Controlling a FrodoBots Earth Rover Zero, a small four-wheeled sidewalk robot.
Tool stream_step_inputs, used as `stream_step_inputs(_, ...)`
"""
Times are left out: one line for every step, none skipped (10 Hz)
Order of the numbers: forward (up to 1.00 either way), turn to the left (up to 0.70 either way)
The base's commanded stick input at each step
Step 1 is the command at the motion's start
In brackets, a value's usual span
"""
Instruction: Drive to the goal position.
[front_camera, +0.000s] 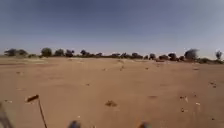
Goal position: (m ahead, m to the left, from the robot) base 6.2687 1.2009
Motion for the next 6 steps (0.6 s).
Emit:
stream_step_inputs(0.7, 0.0)
stream_step_inputs(0.7, 0.0)
stream_step_inputs(0.7, 0.0)
stream_step_inputs(0.7, 0.0)
stream_step_inputs(0.7, 0.0)
stream_step_inputs(0.7, 0.0)
